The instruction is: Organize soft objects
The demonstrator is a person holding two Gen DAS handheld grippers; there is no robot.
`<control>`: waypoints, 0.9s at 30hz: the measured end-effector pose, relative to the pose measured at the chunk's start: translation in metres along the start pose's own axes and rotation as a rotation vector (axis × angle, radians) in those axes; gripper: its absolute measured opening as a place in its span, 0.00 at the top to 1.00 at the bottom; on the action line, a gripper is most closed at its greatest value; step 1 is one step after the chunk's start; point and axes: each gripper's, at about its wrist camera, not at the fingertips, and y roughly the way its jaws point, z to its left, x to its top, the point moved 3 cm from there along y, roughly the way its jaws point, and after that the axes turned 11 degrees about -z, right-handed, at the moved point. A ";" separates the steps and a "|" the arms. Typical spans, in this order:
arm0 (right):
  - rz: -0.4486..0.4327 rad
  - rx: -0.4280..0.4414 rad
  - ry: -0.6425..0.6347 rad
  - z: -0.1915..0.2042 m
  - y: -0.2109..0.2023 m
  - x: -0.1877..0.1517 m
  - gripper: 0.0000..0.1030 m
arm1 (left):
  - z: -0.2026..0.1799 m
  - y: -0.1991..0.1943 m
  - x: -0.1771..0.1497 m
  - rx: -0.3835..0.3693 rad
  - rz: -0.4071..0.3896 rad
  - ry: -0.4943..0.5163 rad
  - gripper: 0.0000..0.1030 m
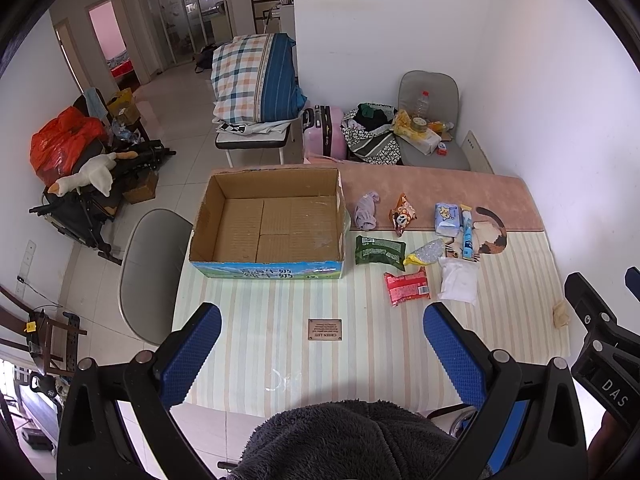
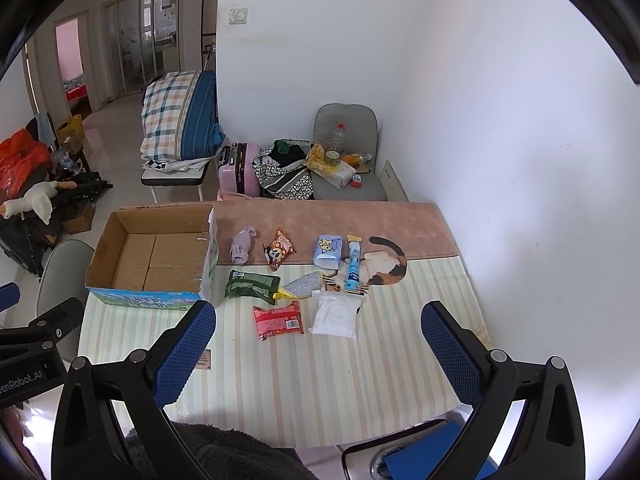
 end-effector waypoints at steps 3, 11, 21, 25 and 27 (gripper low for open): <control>0.002 0.005 0.001 -0.001 0.001 0.000 0.00 | 0.000 0.000 0.001 -0.001 0.000 -0.004 0.00; -0.010 0.007 0.001 0.000 -0.001 0.005 0.00 | 0.002 0.003 0.005 0.005 -0.014 -0.001 0.00; -0.014 0.013 -0.004 0.003 0.002 0.004 0.00 | 0.004 0.003 0.003 0.006 -0.015 -0.001 0.00; -0.012 0.018 0.005 0.003 0.004 0.001 0.00 | 0.003 0.005 0.004 0.001 -0.011 0.000 0.00; -0.002 0.028 0.024 0.003 0.007 0.000 0.00 | 0.003 0.011 0.002 -0.004 -0.008 0.001 0.00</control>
